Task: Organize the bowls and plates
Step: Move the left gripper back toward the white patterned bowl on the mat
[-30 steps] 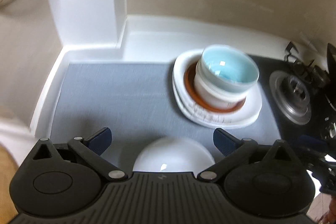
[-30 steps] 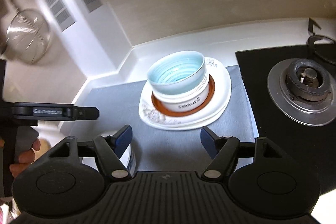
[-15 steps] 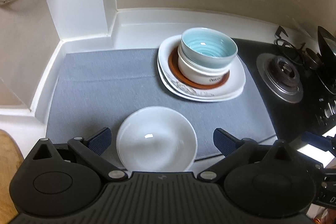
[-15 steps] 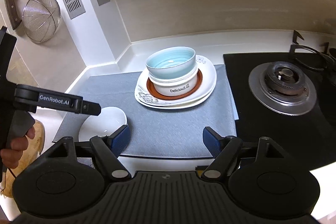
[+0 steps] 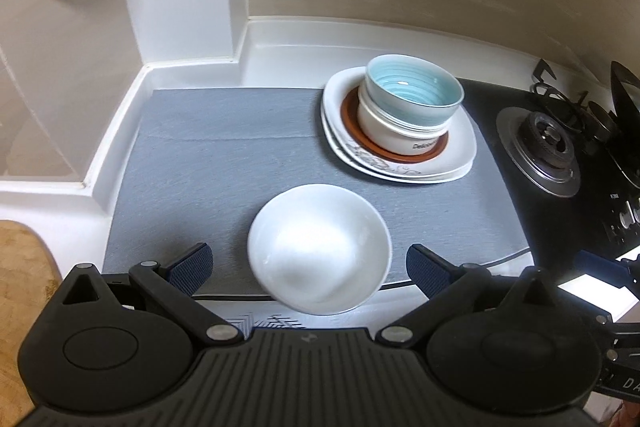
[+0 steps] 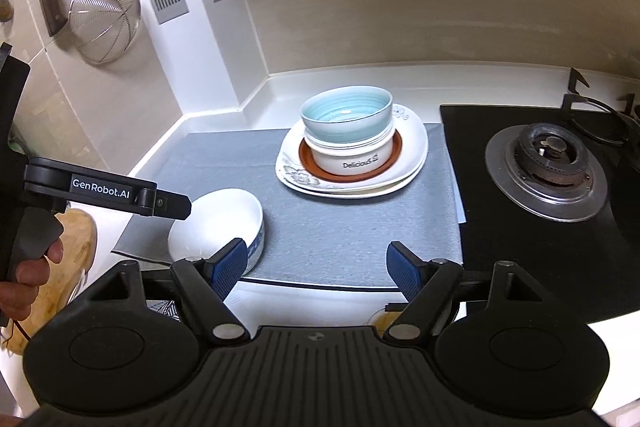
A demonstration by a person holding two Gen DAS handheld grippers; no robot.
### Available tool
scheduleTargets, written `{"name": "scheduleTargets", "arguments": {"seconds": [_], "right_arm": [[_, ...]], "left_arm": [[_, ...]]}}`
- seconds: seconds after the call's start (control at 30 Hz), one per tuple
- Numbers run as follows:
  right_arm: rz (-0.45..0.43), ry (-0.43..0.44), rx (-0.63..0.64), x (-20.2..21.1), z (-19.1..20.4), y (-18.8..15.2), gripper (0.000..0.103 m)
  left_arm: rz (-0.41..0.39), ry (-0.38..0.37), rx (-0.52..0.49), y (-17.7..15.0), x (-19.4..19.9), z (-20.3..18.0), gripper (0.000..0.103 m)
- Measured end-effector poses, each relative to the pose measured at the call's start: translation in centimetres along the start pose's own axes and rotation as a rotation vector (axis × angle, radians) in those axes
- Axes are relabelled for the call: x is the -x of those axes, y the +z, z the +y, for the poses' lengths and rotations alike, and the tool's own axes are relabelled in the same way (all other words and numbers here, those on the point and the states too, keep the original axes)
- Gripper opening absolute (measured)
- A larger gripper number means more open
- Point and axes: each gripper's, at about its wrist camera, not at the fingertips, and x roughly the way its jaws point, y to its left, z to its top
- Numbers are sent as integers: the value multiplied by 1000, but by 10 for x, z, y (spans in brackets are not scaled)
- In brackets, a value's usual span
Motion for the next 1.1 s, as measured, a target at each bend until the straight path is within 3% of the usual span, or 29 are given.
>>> {"name": "scheduleTargets", "arguments": {"seconds": [0.43, 0.7, 1.1], "right_arm": [[62, 25, 47, -28, 27, 7, 79], [115, 16, 130, -51, 46, 8, 80], [178, 32, 71, -81, 47, 2, 81]], "left_arm": [[15, 60, 46, -2, -11, 38, 103], [27, 45, 78, -6, -24, 51, 103], [63, 53, 125, -21, -30, 68, 103]]}}
